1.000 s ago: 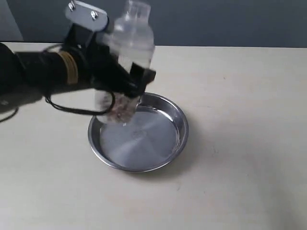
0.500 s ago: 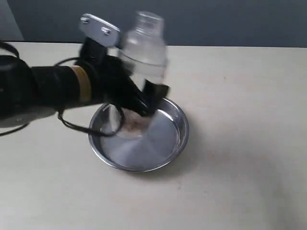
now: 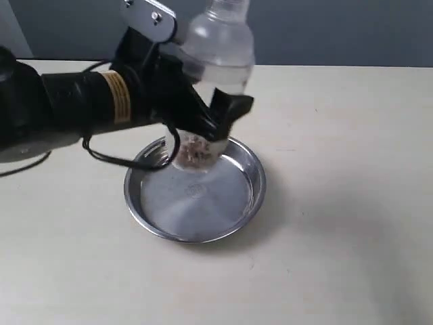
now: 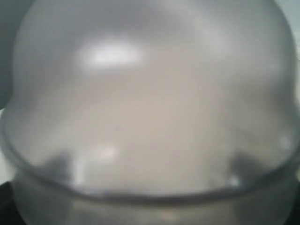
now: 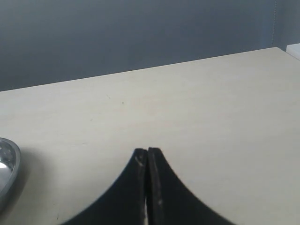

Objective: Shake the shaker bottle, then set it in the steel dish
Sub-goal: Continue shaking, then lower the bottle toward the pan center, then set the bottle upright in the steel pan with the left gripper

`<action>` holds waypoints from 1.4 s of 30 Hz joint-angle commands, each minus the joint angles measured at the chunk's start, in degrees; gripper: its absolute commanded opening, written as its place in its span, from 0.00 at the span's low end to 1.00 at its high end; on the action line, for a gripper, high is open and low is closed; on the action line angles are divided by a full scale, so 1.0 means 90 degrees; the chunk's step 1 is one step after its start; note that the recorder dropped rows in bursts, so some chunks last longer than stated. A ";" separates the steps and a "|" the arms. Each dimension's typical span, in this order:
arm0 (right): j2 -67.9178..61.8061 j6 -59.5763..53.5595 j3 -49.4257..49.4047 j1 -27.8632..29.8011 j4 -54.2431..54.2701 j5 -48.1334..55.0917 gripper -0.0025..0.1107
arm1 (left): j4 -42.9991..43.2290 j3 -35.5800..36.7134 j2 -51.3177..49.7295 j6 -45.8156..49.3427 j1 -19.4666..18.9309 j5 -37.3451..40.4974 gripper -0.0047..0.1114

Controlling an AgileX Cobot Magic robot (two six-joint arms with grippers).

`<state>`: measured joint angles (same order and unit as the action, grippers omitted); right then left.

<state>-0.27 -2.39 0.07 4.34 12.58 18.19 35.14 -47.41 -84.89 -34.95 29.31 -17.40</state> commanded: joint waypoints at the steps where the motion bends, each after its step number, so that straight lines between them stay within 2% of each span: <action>1: 0.0030 -0.0012 -0.0008 0.0020 -0.0009 -0.0063 0.01 | -0.0370 -0.0785 0.0845 0.0255 -0.0414 -0.0651 0.04; 4: 0.0030 -0.0012 -0.0008 0.0020 -0.0009 -0.0063 0.01 | -0.0314 -0.0900 0.1123 0.0242 -0.0335 -0.0280 0.04; 7: 0.0030 -0.0012 -0.0008 0.0020 -0.0009 -0.0063 0.01 | -0.0520 -0.0097 0.0145 0.0242 -0.0241 -0.0063 0.04; 9: 0.0030 -0.0012 -0.0008 0.0020 -0.0009 -0.0063 0.01 | -0.1187 0.0065 -0.0155 -0.0200 -0.0258 -0.0577 0.04; 10: 0.0030 -0.0012 -0.0008 0.0020 -0.0009 -0.0063 0.01 | -0.1035 0.0037 0.0000 -0.0391 -0.0258 -0.1181 0.04; 12: 0.0030 -0.0012 -0.0008 0.0020 -0.0009 -0.0063 0.01 | -0.0416 -0.0318 0.0659 0.0040 -0.0273 -0.2290 0.04; 13: 0.0030 -0.0012 -0.0008 0.0020 -0.0009 -0.0063 0.01 | -0.0451 -0.0659 0.0922 0.0523 -0.0273 -0.2260 0.04; 15: 0.0030 -0.0012 -0.0008 0.0020 -0.0009 -0.0063 0.01 | -0.0778 -0.1244 0.1359 0.1005 -0.0257 -0.1026 0.04; 17: 0.0030 -0.0012 -0.0008 0.0020 -0.0009 -0.0063 0.01 | -0.0807 -0.1204 0.1328 0.0872 -0.0232 0.0054 0.04; 18: 0.0030 -0.0012 -0.0008 0.0020 -0.0009 -0.0063 0.01 | -0.0823 -0.0951 0.1094 0.0872 -0.0232 0.0287 0.04; 20: 0.0030 -0.0012 -0.0008 0.0020 -0.0009 -0.0063 0.01 | -0.1067 -0.0317 0.0295 0.0872 -0.0267 -0.0037 0.04; 22: 0.0030 -0.0012 -0.0008 0.0020 -0.0009 -0.0063 0.01 | -0.1264 -0.0056 -0.0224 0.0862 -0.0268 -0.0385 0.04; 26: 0.0030 -0.0012 -0.0008 0.0020 -0.0009 -0.0063 0.01 | -0.0843 -0.0331 0.0417 0.0905 -0.0160 -0.0872 0.04; 27: 0.0030 -0.0012 -0.0008 0.0020 -0.0009 -0.0063 0.01 | -0.1018 -0.0438 0.0627 0.0941 -0.0191 -0.0868 0.04; 29: 0.0030 -0.0012 -0.0008 0.0020 -0.0009 -0.0063 0.01 | -0.1083 -0.0223 0.0305 0.0941 -0.0191 -0.0634 0.04; 32: 0.0030 -0.0012 -0.0008 0.0020 -0.0009 -0.0063 0.01 | -0.1361 0.0165 -0.0728 0.0820 -0.0191 -0.0829 0.04; 33: 0.0030 -0.0012 -0.0008 0.0020 -0.0009 -0.0063 0.01 | -0.1342 0.0149 -0.0683 0.0821 -0.0191 -0.1050 0.04; 34: 0.0030 -0.0012 -0.0008 0.0020 -0.0009 -0.0063 0.01 | -0.1074 -0.0039 -0.0219 0.0962 -0.0191 -0.1847 0.04; 35: 0.0030 -0.0012 -0.0008 0.0020 -0.0009 -0.0063 0.01 | -0.1103 -0.0284 0.0140 0.1361 -0.0191 -0.2019 0.04; 36: 0.0030 -0.0012 -0.0008 0.0020 -0.0009 -0.0063 0.01 | -0.1182 -0.0365 0.0328 0.1445 -0.0191 -0.1676 0.04; 37: 0.0030 -0.0012 -0.0008 0.0020 -0.0009 -0.0063 0.01 | -0.1189 -0.0131 0.0042 0.1437 -0.0178 -0.1555 0.04; 39: 0.0030 -0.0012 -0.0008 0.0020 -0.0009 -0.0063 0.01 | -0.1766 0.0420 -0.1310 0.1423 -0.0277 -0.2207 0.04; 42: 0.0030 -0.0012 -0.0008 0.0020 -0.0009 -0.0063 0.01 | -0.1804 0.0572 -0.1673 0.1654 -0.0343 -0.3229 0.04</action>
<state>-0.27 -2.39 0.07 4.34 12.58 18.22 20.82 -43.45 -97.62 -22.01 26.91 -38.68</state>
